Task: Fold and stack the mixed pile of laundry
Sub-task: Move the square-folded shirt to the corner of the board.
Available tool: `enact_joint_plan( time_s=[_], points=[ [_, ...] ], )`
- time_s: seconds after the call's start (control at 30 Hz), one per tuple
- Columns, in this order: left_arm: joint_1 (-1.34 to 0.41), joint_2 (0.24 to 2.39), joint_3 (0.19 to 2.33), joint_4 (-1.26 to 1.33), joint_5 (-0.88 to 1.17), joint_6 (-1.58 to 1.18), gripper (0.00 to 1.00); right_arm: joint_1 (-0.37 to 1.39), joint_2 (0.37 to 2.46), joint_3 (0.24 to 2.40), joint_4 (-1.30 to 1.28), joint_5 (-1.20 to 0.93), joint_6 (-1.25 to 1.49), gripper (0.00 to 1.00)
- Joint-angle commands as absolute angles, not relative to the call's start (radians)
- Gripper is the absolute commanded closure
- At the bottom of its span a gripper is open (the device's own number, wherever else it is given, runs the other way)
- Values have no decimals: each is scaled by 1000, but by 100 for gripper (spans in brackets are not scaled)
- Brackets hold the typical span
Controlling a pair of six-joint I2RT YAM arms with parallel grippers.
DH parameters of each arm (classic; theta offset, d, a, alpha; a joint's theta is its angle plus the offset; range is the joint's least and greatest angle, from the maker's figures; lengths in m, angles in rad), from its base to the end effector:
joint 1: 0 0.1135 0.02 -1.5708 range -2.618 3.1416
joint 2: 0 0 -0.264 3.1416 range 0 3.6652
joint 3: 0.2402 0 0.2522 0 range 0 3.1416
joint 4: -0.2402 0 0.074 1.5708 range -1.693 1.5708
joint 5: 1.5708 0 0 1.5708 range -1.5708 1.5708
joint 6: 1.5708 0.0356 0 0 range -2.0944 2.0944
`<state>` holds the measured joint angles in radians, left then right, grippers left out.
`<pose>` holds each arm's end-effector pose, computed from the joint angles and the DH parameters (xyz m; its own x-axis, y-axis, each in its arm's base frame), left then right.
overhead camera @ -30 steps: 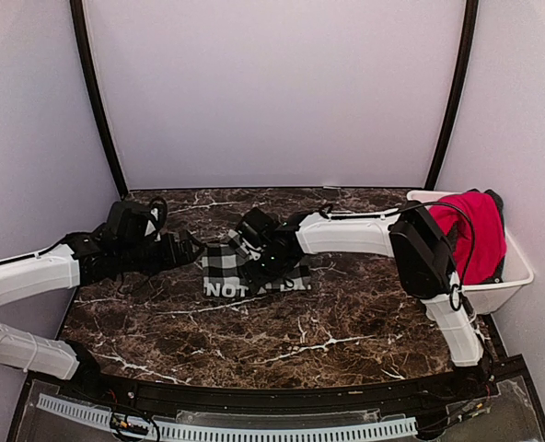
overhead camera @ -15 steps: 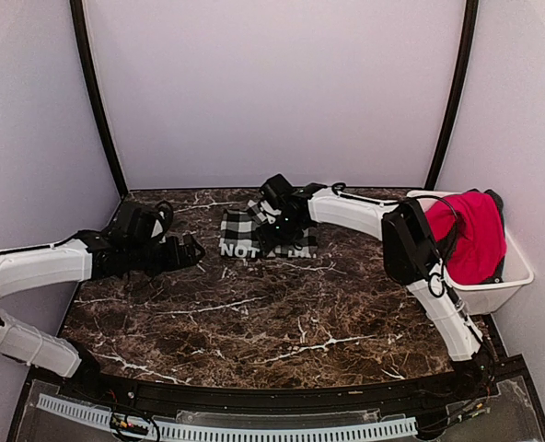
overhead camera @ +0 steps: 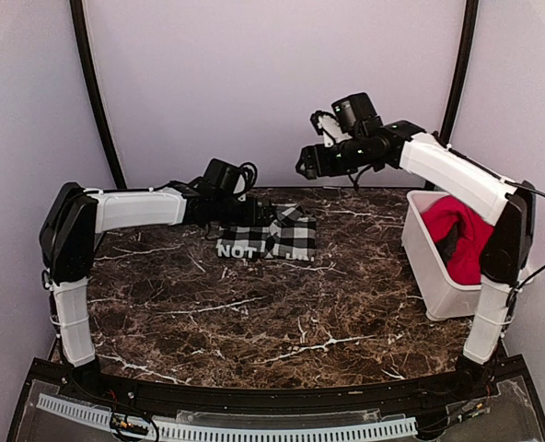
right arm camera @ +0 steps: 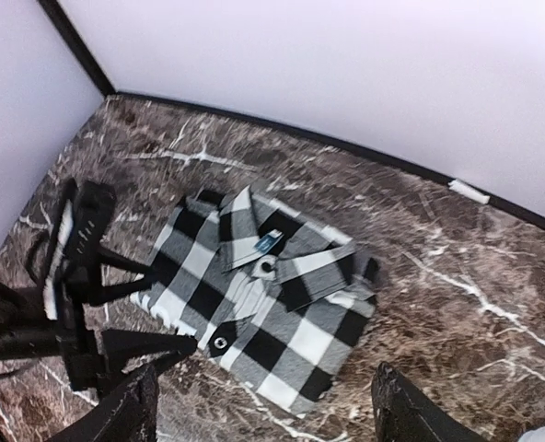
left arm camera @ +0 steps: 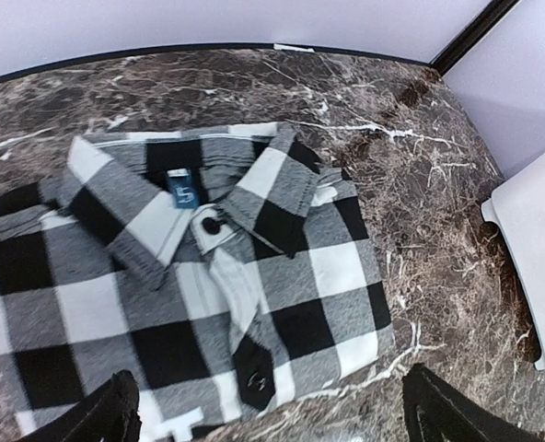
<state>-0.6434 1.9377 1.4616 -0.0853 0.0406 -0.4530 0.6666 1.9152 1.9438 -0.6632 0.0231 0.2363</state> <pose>0.3613 -0.2727 0.2427 -0.6573 -0.0537 -0.7517 0.3773 0.8400 -0.3899 0.3467 0.2717 0.3640 -0.5943 -0.1697 -0.7861 -0.4777 0.8609 0.1752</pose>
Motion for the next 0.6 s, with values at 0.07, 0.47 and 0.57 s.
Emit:
enact_joint_plan(
  time_s=[0.07,0.47,0.57],
  points=[
    [-717,2209,1744,-261,-63,-375,1,592,1797,1695,-593,8,235,24],
    [-547,2363,1819,-442,11,-497,5,571,1747,1592,-578,5,232,24],
    [-456,2339,1777,-479,37,-459,4,563,1729,1574,-563,-25,230,24]
  ],
)
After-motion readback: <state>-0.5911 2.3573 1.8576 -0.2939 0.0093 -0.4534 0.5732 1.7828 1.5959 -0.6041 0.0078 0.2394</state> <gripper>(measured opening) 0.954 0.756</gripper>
